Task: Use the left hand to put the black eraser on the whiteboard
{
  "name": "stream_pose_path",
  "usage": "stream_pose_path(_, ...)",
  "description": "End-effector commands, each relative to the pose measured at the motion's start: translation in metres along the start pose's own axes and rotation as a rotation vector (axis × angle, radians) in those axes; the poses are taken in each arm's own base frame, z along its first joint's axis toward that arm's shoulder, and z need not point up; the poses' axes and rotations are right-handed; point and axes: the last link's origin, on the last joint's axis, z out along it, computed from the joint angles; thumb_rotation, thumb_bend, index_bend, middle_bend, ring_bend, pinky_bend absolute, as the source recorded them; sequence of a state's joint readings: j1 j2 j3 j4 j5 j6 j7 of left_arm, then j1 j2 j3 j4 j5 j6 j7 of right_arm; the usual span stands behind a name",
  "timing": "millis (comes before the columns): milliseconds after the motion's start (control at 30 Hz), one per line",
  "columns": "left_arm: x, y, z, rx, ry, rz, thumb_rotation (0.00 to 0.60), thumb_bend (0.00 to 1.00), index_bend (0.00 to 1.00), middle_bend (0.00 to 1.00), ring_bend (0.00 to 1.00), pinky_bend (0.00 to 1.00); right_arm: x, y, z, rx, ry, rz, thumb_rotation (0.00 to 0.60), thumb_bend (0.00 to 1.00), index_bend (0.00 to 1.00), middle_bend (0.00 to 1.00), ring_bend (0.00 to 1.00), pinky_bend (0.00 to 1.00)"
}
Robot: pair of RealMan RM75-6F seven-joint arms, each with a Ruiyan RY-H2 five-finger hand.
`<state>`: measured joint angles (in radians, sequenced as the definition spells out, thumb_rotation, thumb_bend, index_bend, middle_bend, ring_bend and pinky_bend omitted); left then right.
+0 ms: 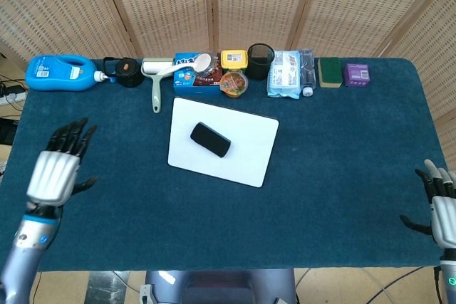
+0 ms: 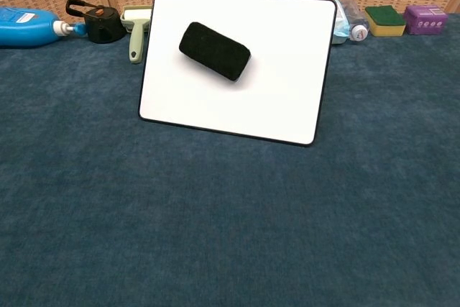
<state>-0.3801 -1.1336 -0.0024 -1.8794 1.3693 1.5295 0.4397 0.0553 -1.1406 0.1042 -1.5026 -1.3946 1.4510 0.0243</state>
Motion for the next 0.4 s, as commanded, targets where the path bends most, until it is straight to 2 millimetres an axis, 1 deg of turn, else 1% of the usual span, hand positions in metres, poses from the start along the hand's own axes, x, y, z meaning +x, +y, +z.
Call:
stream_pose_path(33,-0.007,-0.028,-0.061,0.215,-0.143,-0.118,0.600,0.00,0.00,0.00,0.00,0.08,0.004,0.001,-0.003,-0.006,0.023,-0.019,0.600,0.00,0.12,0.05,0.03,0.00)
stream_pose_path(100,-0.009,-0.032,-0.071,0.242,-0.167,-0.155,0.600,0.00,0.00,0.00,0.00,0.08,0.005,0.001,-0.005,-0.010,0.032,-0.027,0.600,0.00,0.12,0.05,0.03,0.00)
stream_pose_path(233,-0.013,-0.038,-0.082,0.244,-0.166,-0.164,0.600,0.00,0.00,0.00,0.00,0.08,0.007,0.002,-0.007,-0.015,0.042,-0.025,0.600,0.00,0.12,0.05,0.03,0.00)
stream_pose_path(400,-0.017,-0.047,-0.079,0.246,-0.140,-0.157,0.600,0.00,0.00,0.00,0.00,0.08,0.011,0.002,-0.010,-0.008,0.051,-0.014,0.600,0.00,0.12,0.05,0.03,0.00)
